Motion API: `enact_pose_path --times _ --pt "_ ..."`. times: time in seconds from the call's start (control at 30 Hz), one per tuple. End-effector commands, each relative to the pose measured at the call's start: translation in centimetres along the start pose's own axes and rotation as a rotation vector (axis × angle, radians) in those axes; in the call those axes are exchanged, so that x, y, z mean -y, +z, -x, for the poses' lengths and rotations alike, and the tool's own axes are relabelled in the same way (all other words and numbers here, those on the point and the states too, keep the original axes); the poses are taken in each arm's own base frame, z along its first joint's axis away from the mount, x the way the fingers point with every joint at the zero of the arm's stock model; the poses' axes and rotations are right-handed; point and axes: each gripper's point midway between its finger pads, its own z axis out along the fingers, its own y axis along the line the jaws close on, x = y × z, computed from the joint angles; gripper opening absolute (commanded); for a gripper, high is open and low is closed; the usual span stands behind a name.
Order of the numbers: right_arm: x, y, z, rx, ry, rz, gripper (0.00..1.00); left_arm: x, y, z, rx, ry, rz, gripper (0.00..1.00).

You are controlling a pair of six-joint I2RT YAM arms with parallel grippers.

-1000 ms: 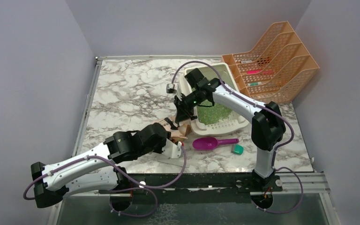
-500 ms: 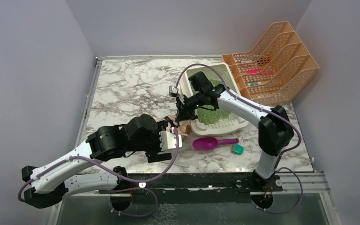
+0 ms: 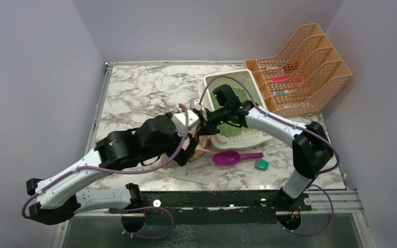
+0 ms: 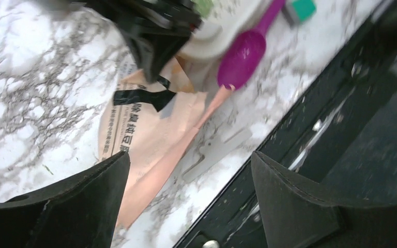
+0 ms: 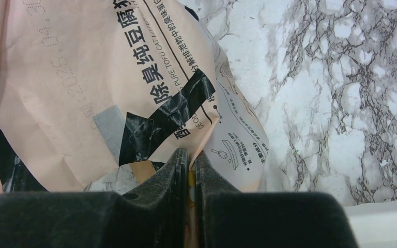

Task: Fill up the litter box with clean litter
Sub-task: Adjust the cat litter bag at the center of the board.

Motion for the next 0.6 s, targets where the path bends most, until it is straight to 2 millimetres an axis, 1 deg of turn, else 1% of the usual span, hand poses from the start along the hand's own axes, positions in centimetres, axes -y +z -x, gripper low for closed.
enact_pose_path --times 0.0,0.03,0.07,0.13,0.23,0.27,0.33,0.43,0.5,0.57 --pt "0.4 -0.5 1.0 0.030 -0.074 -0.039 0.13 -4.0 -5.7 3.8 0.332 -0.404 0.195 0.85" --pt "0.3 -0.4 1.1 0.035 -0.071 -0.038 0.13 -4.4 -5.9 3.6 0.345 -0.439 0.217 0.82" --pt "0.3 -0.4 1.2 0.044 -0.074 -0.038 0.13 -4.8 -5.8 3.2 0.337 -0.453 0.240 0.81" --pt "0.1 -0.4 1.4 0.064 -0.088 -0.034 0.13 -5.2 -4.7 2.2 0.296 -0.479 0.292 0.78" --pt "-0.1 -0.5 1.8 0.091 -0.109 -0.033 0.13 -5.1 -2.0 0.3 0.188 -0.494 0.347 0.82" --pt "-0.2 -0.6 2.0 0.096 -0.116 -0.039 0.13 -5.3 -1.7 -0.2 0.168 -0.515 0.373 0.85" --pt "-0.1 -0.8 2.1 0.099 -0.125 -0.050 0.13 -6.0 -2.1 -0.5 0.203 -0.615 0.412 0.87" --pt "-0.1 -0.9 1.8 0.094 -0.123 -0.061 0.13 -5.8 -3.6 0.1 0.370 -0.806 0.333 0.87" --pt "-0.1 -0.9 1.7 0.089 -0.118 -0.068 0.13 -5.7 -3.8 -0.6 0.419 -0.906 0.297 0.86" --pt "0.0 -0.9 1.4 0.082 -0.119 -0.076 0.13 -5.6 -3.6 -1.7 0.415 -0.973 0.292 0.87"
